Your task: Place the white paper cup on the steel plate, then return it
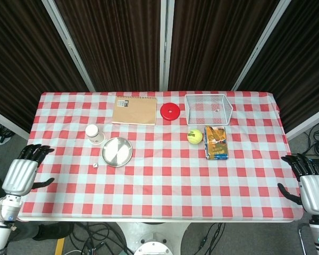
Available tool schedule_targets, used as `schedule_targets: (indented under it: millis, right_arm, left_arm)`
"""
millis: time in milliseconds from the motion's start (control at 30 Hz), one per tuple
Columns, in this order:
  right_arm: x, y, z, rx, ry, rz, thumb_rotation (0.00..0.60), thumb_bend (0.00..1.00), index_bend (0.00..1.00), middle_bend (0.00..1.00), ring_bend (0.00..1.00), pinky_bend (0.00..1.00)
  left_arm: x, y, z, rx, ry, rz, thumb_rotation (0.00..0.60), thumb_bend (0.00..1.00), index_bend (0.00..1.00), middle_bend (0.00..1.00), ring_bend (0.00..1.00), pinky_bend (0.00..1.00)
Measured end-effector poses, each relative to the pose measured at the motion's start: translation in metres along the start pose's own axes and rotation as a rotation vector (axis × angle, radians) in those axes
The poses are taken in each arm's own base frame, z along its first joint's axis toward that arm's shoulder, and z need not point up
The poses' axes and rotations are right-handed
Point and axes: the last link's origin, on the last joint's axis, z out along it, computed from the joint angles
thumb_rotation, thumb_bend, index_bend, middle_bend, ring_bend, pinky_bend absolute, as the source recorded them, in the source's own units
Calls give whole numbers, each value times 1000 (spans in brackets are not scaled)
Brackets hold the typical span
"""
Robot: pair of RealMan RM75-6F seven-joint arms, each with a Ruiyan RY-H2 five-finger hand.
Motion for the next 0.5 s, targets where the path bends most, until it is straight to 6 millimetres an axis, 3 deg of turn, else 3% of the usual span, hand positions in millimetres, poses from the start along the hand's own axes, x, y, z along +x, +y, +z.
schedule_targets:
  millis: [133,233,367,500]
  right_arm:
    - [3,-1,2,13,0,-15,600,148,206,188,90,184]
    - [5,-3,3,15,4,-20,600,148,205,191,90,184]
    - [7,-4,3,16,5,-23,600,148,205,195,90,184]
    - [8,-5,3,17,3,-26,600,148,206,197,90,184]
  left_arm:
    - [-10,8,26,-47,-42,-14,600,22,382,438,434,518]
    - [-22,17,45,-73,-86,-31,600,59,399,563,574,664]
    - [-40,30,67,-99,-155,-49,600,112,411,691,696,799]
    - [-60,43,85,-101,-216,-89,600,189,413,737,759,873]
